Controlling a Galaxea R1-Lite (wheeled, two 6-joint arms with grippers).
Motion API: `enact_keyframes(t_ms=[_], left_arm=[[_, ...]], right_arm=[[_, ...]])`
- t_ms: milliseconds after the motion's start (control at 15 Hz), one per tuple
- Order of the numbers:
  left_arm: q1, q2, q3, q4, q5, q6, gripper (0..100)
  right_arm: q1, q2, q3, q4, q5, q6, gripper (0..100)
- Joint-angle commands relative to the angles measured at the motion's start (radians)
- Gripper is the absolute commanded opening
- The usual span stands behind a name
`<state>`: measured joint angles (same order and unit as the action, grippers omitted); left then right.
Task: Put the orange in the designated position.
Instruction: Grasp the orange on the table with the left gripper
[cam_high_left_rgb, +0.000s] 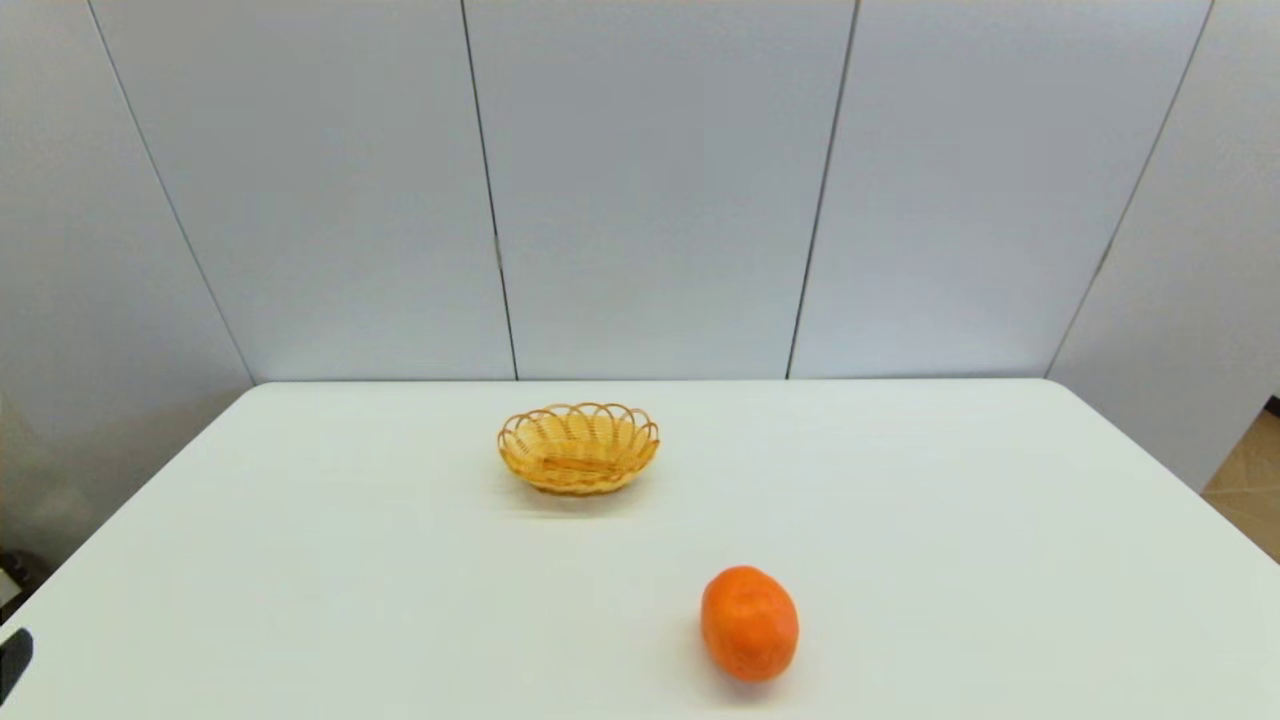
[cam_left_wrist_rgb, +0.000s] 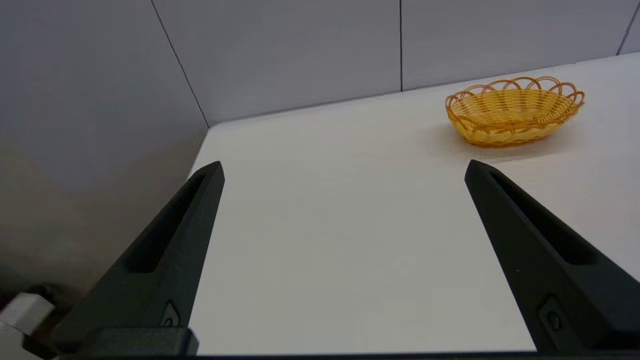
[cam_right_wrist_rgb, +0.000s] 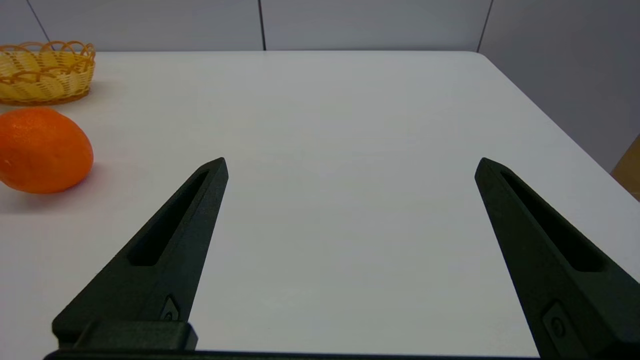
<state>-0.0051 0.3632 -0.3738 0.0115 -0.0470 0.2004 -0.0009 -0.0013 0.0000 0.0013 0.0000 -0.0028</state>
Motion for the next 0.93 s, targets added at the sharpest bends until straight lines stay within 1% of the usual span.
enact_keyframes(t_ms=[67,200,467,600,933], left_arm=[[-0.061,0.359,-0.247,-0.001,-0.027,0.051,100],[-0.125,0.527,-0.402,-0.001,-0.028,0.051,100],[-0.167,0.807,-0.640,-0.005,-0.030,0.042,100],[-0.243,0.902,-0.708,-0.005,-0.030,0.040,100],[-0.455,1.079,-0.764,-0.002,-0.043,-0.003,100]], right_arm=[[-0.001,0.001,0.000,0.000,0.000,0.000,100],[0.001,0.000,0.000,-0.001,0.000,0.000,100],[-0.001,0.001,0.000,0.000,0.000,0.000,100],[0.001,0.000,0.000,0.000,0.000,0.000,100],[-0.001,0.000,0.000,0.000,0.000,0.000,100]])
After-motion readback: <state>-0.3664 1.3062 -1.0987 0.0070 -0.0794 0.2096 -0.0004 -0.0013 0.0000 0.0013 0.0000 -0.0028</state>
